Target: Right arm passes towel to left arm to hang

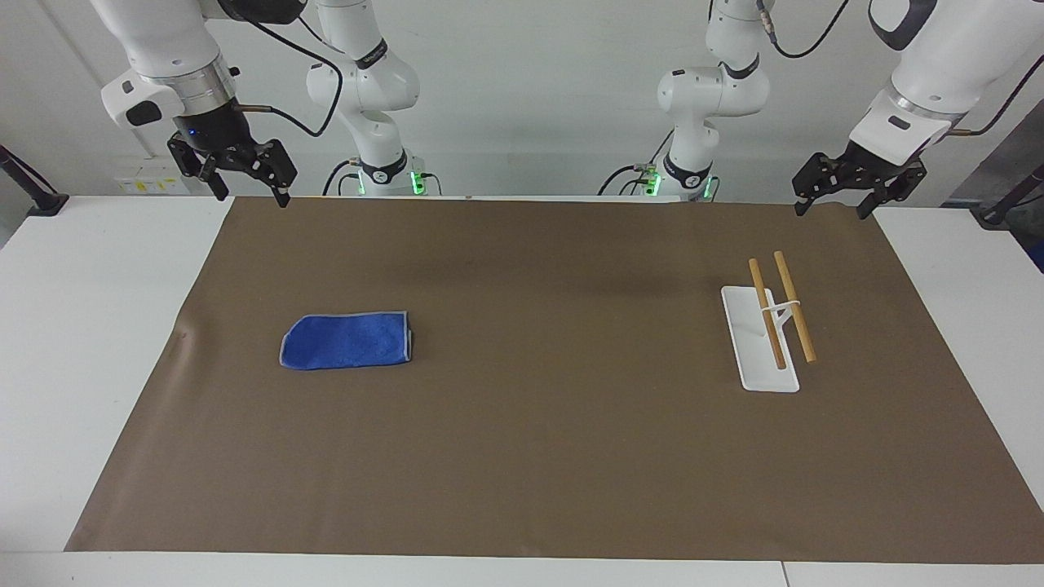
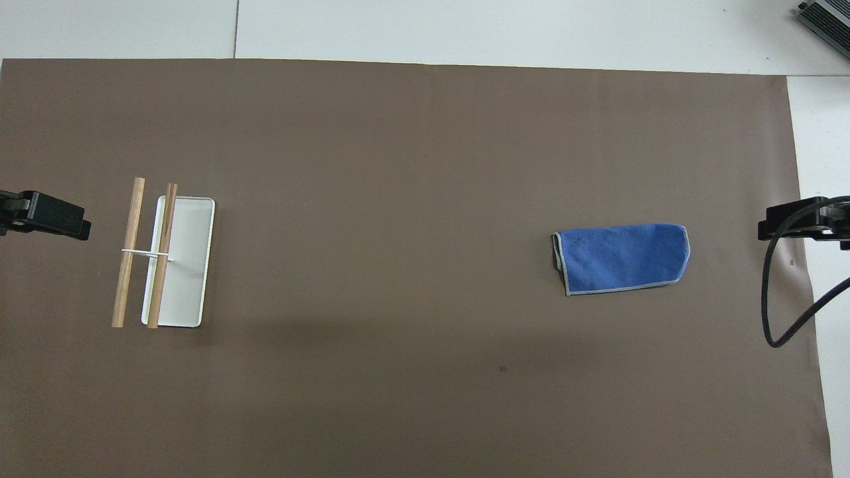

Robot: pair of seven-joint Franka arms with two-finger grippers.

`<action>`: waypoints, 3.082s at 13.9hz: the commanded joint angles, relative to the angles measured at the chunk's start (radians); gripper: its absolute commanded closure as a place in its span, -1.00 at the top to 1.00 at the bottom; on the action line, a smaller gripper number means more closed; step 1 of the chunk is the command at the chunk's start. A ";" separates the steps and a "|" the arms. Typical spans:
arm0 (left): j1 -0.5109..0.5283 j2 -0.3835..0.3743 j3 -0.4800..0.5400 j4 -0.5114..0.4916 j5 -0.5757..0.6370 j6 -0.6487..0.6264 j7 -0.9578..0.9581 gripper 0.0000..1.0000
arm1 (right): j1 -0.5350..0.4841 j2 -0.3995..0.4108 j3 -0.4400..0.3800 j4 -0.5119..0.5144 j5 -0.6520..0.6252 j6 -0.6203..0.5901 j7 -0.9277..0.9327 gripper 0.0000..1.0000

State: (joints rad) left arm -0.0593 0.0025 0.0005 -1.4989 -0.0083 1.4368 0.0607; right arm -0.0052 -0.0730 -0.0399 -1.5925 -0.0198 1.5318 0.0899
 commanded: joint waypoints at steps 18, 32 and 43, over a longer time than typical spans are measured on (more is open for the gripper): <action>0.003 -0.018 0.001 -0.018 0.016 -0.009 0.007 1.00 | 0.007 -0.033 0.009 -0.018 0.000 -0.007 -0.001 1.00; 0.003 -0.018 0.001 -0.018 0.016 -0.009 0.007 1.00 | -0.041 0.028 0.000 -0.291 0.014 0.396 -0.200 1.00; 0.003 -0.018 0.001 -0.018 0.016 -0.009 0.007 1.00 | -0.139 0.229 0.000 -0.539 0.164 0.893 -0.459 1.00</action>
State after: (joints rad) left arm -0.0593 0.0025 0.0006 -1.4989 -0.0083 1.4367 0.0607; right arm -0.1286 0.1710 -0.0486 -2.0442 0.1070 2.3282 -0.3156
